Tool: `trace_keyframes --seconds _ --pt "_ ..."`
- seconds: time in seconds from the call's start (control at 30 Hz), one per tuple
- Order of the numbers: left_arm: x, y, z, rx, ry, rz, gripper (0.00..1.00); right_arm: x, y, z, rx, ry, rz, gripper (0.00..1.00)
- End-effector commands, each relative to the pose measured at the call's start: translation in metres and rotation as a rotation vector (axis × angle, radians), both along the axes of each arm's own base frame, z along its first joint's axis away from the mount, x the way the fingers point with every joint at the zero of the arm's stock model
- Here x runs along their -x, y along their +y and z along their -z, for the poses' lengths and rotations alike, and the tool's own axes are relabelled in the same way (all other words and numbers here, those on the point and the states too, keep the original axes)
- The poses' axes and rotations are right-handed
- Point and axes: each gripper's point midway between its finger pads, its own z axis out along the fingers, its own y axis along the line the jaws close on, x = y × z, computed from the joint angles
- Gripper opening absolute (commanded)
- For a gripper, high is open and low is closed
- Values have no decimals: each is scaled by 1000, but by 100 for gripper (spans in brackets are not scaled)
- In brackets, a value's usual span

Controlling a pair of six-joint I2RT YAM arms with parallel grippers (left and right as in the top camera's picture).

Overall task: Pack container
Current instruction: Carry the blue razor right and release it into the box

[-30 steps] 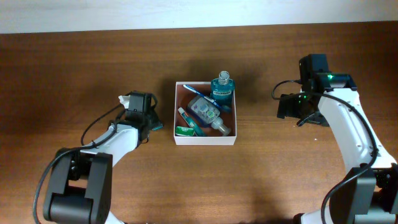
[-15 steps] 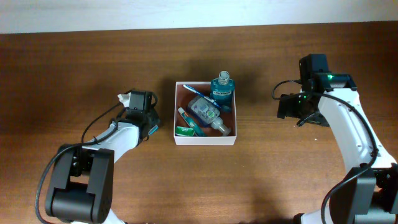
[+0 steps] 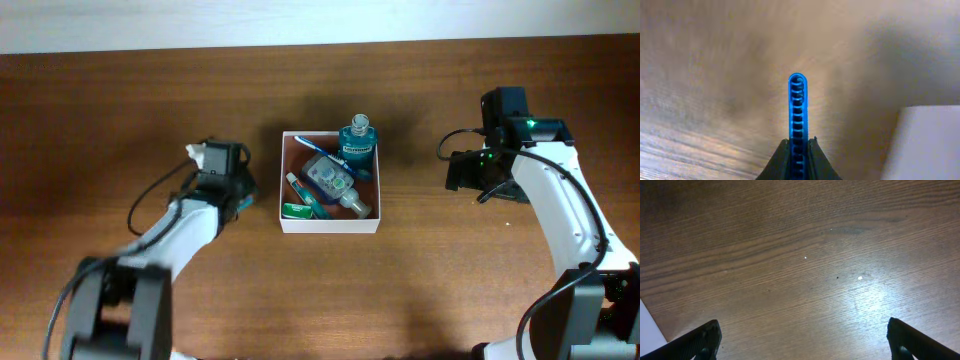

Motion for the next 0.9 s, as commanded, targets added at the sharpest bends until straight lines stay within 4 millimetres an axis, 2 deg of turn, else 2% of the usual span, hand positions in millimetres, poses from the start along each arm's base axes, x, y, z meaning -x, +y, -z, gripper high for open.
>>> trace_keyframes --seconds 0.0,0.13,0.2,0.27,0.53,0.63,0.77,0.8,0.83,0.87 --pt "-11 -27 -94 140 -217 93 8 -2 -1 -1 -4 -3 -1 99" --pt "1 -47 -146 186 -337 159 8 -2 -1 -1 -4 -3 -1 99" --pt "6 -57 -154 194 -352 186 8 -2 -1 -1 -4 -3 -1 99" --pt "11 -70 -155 200 -348 220 8 -2 -1 -1 -4 -3 -1 99" --pt "25 -125 -136 211 -300 351 8 -2 -1 -1 -4 -3 -1 99" --pt "25 -138 -134 219 -309 377 8 -2 -1 -1 -4 -3 -1 99" --pt "25 -142 -134 222 -313 386 9 -2 -1 -1 -4 -3 -1 99" --pt "25 -142 -134 222 -314 386 15 -2 -1 -1 -4 -3 -1 99" --pt "24 -142 -135 223 -317 386 41 -2 -1 -1 -4 -3 -1 99" --pt "24 -142 -135 223 -321 386 76 -2 -1 -1 -4 -3 -1 99"
